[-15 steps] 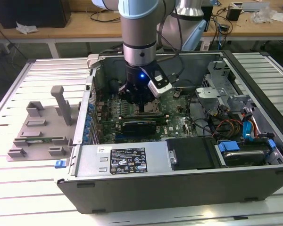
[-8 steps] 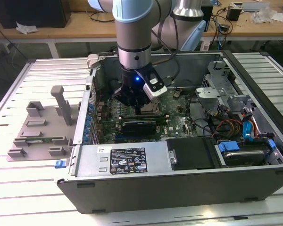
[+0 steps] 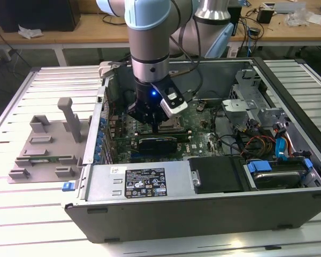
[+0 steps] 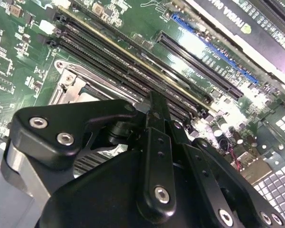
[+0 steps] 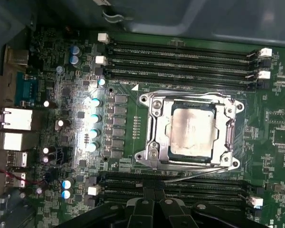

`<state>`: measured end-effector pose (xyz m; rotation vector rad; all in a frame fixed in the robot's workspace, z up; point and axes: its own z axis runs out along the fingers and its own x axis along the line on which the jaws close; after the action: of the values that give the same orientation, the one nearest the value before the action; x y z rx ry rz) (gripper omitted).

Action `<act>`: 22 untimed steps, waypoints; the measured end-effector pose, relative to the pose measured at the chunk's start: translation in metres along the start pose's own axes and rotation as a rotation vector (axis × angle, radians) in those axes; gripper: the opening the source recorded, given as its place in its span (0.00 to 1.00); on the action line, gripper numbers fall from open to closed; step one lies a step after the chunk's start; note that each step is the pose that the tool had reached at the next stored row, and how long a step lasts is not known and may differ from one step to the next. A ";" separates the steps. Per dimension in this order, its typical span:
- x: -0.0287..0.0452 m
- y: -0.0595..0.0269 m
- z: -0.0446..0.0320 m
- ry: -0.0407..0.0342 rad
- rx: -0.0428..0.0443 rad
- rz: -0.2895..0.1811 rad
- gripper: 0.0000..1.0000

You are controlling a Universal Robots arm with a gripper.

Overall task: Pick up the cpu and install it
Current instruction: 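Install the second cpu locking lever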

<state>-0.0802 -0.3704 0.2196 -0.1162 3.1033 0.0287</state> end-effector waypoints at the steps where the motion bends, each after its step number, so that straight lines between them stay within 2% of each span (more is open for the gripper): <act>1: 0.0005 0.0000 0.0005 -0.0047 -0.0067 0.000 0.11; 3: 0.0038 0.0001 0.0019 -0.0129 -0.0156 0.000 0.11; 7: 0.0079 0.0002 0.0035 -0.0211 -0.0255 0.001 0.11; 9: 0.0087 -0.0003 0.0043 -0.0262 -0.0423 0.001 0.11; 11: 0.0091 -0.0009 0.0048 -0.0286 -0.0533 0.002 0.11; 13: 0.0096 -0.0040 0.0063 -0.0314 -0.0743 0.004 0.11; 16: 0.0099 -0.0075 0.0064 -0.0318 -0.0789 0.004 0.11; 18: 0.0105 -0.0140 0.0063 -0.0334 -0.0986 0.005 0.11; 20: 0.0114 -0.0143 0.0067 -0.0418 -0.1388 0.006 0.11; 22: 0.0123 -0.0142 0.0080 -0.0433 -0.1485 0.007 0.11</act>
<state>-0.0911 -0.3853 0.2110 -0.1074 3.0553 0.2585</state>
